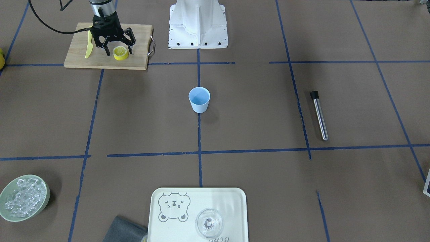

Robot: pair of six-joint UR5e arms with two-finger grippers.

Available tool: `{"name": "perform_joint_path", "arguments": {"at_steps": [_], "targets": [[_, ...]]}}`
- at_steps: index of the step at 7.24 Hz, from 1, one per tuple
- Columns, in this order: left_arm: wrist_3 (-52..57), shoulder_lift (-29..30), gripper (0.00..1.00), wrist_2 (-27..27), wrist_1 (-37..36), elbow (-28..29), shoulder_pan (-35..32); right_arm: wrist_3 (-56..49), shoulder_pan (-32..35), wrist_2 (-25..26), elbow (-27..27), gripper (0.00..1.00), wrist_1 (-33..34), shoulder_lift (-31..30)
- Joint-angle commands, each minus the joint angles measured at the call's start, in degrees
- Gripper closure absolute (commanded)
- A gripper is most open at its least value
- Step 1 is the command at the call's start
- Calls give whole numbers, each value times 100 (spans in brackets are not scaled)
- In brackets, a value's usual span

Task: Squeeze lemon into cup
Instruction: 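Grasp the lemon half with the right gripper and lift it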

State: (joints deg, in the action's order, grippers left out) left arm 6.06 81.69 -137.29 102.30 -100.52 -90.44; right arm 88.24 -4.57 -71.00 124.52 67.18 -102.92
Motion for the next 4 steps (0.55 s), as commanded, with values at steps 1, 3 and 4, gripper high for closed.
{"name": "perform_joint_path", "arguments": {"at_steps": [1,3,4], "targets": [[0,-4,0,0,0,-3,-9,0,-61,-2,-24,6,-3,0],[0,-30,0,0,0,-3,-9,0,-61,7,-15,30,-3,9],[0,-30,0,0,0,-3,0,0,-61,-19,2,62,-3,1]]}}
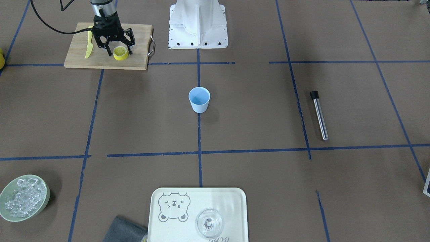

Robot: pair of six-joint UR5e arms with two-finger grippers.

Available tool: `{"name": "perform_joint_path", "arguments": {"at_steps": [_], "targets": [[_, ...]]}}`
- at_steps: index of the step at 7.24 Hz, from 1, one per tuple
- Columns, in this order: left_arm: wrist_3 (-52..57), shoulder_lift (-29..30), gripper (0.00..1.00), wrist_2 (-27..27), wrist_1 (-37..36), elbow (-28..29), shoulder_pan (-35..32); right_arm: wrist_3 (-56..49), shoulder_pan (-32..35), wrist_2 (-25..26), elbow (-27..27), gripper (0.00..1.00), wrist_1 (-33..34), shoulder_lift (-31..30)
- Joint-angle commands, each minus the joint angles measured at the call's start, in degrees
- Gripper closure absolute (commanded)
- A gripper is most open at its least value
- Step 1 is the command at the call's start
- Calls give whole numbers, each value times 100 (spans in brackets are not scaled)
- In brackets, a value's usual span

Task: Squeeze lemon into cup
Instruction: 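Grasp the lemon half with the right gripper and lift it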

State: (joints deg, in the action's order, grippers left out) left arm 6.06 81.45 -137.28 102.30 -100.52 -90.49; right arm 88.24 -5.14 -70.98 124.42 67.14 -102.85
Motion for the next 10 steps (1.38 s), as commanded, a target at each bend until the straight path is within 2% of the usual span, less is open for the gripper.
{"name": "perform_joint_path", "arguments": {"at_steps": [1,2,8,10], "targets": [[0,-6,0,0,0,-3,5,0,4,-29,21,93,1,-7],[0,-6,0,0,0,-3,5,0,13,-29,29,100,1,-7],[0,-6,0,0,0,-3,5,-9,127,-29,441,100,36,-50],[0,-6,0,0,0,-3,5,-17,398,-256,775,100,604,2]]}}
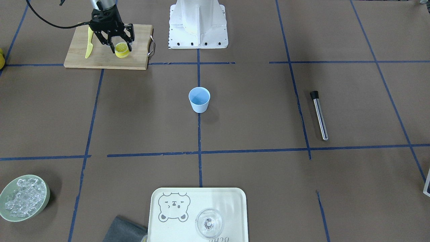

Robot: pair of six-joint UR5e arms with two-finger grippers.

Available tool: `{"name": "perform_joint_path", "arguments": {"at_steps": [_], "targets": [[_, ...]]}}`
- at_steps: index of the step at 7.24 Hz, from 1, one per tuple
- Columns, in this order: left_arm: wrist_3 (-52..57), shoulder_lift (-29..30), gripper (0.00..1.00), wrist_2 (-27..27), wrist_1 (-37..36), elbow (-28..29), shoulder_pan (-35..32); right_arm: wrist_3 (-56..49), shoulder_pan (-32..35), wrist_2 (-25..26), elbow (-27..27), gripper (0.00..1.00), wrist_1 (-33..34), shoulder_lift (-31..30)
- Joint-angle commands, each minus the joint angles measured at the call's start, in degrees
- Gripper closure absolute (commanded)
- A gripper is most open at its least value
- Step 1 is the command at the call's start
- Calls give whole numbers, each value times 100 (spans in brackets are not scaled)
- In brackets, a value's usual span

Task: Squeeze lemon into cup
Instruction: 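Grasp the lemon half with the right gripper and lift it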

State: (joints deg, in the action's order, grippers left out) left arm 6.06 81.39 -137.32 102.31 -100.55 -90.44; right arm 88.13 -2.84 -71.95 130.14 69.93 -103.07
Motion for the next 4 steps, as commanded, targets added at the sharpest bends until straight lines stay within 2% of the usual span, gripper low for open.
{"name": "perform_joint_path", "arguments": {"at_steps": [1,3,4], "targets": [[0,0,0,4,9,0,0,-59,440,-440,248,100,389,93],[0,0,0,4,9,0,0,-86,932,-1003,240,100,992,670],[0,0,0,-5,9,9,0,-147,1109,-1136,231,100,1623,1318]]}}
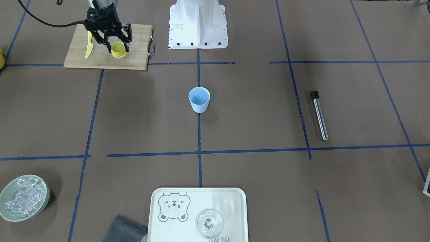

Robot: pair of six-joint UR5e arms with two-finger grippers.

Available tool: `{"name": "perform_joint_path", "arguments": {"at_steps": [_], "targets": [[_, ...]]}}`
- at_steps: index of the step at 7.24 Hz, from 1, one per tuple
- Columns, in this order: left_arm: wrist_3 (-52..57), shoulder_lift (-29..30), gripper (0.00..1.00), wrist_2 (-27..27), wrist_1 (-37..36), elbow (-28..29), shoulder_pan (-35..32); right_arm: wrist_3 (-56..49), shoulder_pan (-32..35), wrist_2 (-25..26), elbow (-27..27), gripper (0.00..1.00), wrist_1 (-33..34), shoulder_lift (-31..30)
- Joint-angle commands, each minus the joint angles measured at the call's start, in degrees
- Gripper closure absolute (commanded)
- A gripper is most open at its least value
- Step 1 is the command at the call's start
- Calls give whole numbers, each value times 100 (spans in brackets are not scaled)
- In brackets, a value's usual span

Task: Squeeze lemon into cup
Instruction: 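Carry the lemon half with the right gripper over the blue cup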

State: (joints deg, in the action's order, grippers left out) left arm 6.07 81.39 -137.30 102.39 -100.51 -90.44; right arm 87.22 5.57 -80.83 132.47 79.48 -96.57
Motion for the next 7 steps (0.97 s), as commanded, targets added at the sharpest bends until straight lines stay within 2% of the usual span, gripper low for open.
{"name": "perform_joint_path", "arguments": {"at_steps": [1,3,4,5,7], "targets": [[0,0,0,2,0,5,0,-143,417,-362,-46,100,1326,1353],[-9,0,0,2,-8,14,0,-389,925,-696,-168,100,2655,2610],[-9,0,0,2,-8,14,0,-442,1302,-1071,-691,100,3295,3522],[0,-17,0,2,-17,14,-9,-608,1558,-1249,-1332,100,3493,4279],[-9,-18,0,2,-17,23,0,-811,1929,-1268,-2728,100,3391,5406]]}}
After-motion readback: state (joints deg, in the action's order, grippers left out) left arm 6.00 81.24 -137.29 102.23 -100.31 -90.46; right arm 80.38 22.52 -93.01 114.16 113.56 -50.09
